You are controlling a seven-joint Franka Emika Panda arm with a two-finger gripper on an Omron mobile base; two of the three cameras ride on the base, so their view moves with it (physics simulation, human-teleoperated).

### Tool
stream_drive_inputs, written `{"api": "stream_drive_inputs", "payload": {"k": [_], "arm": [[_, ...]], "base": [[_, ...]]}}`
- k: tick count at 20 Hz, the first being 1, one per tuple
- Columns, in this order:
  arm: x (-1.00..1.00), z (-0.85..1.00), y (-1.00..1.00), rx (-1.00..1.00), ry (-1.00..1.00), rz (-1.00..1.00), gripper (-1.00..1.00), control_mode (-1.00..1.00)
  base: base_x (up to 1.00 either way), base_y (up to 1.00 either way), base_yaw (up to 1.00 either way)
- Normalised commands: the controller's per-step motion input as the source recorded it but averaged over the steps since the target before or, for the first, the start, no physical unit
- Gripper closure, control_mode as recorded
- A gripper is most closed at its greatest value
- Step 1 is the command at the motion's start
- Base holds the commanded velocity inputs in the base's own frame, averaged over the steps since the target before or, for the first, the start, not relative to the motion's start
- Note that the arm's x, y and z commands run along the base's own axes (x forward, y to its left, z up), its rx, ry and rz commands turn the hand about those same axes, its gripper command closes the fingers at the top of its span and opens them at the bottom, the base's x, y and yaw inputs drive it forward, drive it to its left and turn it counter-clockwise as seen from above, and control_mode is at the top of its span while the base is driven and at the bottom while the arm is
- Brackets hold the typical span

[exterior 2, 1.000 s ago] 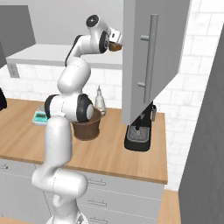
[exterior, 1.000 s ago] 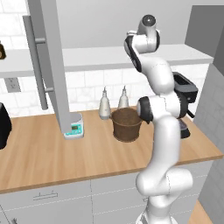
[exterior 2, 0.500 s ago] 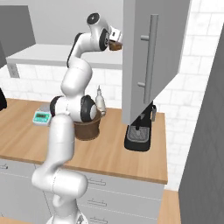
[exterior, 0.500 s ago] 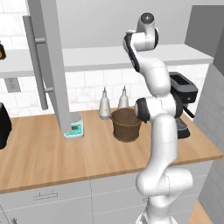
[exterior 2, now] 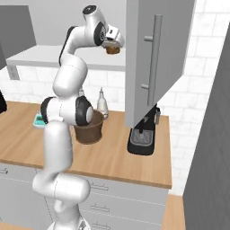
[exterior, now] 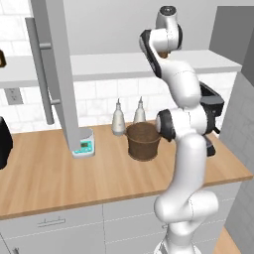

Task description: Open the cabinet, pick up the bread from the cabinet and place it in the basket. Then move the basket to the dining counter.

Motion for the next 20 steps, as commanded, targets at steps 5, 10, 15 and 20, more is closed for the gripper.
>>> {"api": "stream_drive_inputs", "payload": {"k": [5, 10, 15, 20], "arm": [[-1.0, -0.8, 0.55, -0.18, -0.27, 0.13, 1.0, -1.0], [-1.0, -0.2, 0.44, -0.12, -0.29, 0.17, 1.0, -1.0], [-1.0, 0.07, 0.29, 0.0, -0.07, 0.11, 1.0, -1.0], [-1.0, 0.01, 0.22, 0.0, 0.01, 0.07, 1.0, -1.0]], "base": [[0.0, 0.0, 0.0], [0.0, 0.0, 0.0], [0.0, 0.0, 0.0], [0.0, 0.0, 0.0]]}}
